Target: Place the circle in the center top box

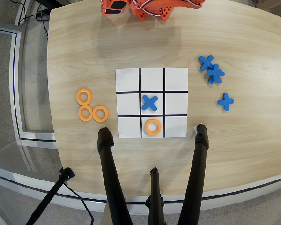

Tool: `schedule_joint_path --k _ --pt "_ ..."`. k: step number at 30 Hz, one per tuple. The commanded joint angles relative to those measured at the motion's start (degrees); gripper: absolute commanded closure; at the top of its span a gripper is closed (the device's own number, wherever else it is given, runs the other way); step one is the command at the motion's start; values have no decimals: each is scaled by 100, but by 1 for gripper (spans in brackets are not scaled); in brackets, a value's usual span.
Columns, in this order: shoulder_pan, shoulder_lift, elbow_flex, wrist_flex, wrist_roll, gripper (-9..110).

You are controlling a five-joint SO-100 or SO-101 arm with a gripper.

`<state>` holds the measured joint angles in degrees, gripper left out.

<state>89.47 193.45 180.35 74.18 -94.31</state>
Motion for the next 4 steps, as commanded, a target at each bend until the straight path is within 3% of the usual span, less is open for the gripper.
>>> schedule_joint_path --k 1,4 --pt "18 97 316 35 26 101" --pt "18 97 316 35 26 101"
